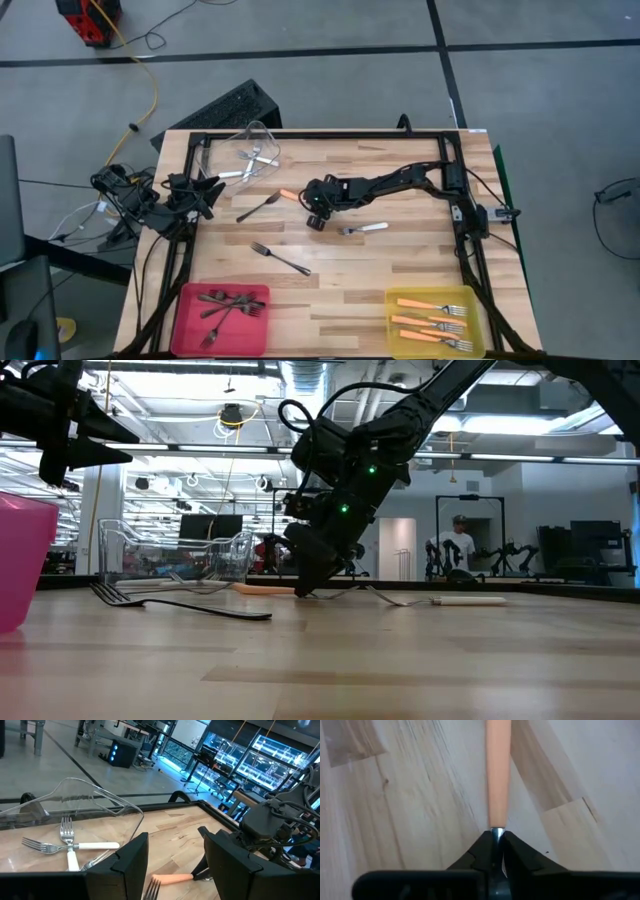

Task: Sort silverware by color (type)
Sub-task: Put the orange fork into the yellow bin

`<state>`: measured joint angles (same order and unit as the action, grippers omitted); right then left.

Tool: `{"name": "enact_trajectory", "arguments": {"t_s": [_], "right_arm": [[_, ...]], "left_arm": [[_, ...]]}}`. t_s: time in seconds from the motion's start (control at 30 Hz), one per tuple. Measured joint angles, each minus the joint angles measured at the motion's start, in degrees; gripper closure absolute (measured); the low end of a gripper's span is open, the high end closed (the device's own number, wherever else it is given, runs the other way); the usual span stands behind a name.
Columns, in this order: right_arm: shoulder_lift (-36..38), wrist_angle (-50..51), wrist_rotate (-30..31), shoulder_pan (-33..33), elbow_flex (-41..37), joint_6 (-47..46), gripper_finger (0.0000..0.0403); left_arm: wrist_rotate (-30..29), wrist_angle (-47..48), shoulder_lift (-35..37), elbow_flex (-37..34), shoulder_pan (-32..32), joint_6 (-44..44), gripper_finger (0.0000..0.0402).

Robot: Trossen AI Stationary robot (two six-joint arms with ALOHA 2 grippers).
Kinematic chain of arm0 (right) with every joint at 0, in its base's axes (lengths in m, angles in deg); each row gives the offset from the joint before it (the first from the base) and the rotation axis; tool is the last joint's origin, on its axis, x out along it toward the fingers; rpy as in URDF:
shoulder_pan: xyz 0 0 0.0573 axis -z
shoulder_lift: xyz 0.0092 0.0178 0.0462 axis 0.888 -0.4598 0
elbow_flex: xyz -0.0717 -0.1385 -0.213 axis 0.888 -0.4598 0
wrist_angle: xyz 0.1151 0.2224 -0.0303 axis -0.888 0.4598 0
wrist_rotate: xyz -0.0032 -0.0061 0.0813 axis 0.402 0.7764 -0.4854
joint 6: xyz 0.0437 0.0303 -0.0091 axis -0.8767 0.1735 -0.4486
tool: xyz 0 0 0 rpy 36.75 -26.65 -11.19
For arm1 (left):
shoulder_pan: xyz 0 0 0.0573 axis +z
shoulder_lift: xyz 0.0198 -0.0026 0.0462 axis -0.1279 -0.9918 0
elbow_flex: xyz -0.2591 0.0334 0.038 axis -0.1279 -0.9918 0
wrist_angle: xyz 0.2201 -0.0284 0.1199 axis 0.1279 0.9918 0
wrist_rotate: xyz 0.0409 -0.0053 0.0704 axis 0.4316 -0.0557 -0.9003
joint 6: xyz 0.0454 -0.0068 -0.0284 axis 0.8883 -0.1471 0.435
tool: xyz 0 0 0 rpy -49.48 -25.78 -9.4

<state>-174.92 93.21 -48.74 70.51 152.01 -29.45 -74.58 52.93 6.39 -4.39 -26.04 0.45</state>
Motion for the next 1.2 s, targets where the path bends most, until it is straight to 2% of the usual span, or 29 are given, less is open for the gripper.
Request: {"name": "enact_trajectory", "arguments": {"t_s": [0.13, 0.53, 0.9, 1.2], "right_arm": [[0.02, -0.03, 0.07, 0.00, 0.02, -0.08, 0.0355], [2.42, 2.57, 0.26, 0.09, 1.67, 0.33, 0.0360], [13.09, 5.87, 0.06, -0.79, 2.64, 1.64, 0.0361], [23.27, 9.50, -0.02, -7.09, 2.64, 1.62, 0.0361]], "left_arm": [[0.02, 0.00, 0.01, 0.00, 0.00, 0.00, 0.0223], [0.26, 0.00, 0.00, -0.01, 0.01, 0.00, 0.0223], [0.09, 0.00, 0.01, 0.00, -0.01, 0.00, 0.0223], [-0.06, -0.04, 0.00, 0.01, 0.01, -0.07, 0.0223]]}}
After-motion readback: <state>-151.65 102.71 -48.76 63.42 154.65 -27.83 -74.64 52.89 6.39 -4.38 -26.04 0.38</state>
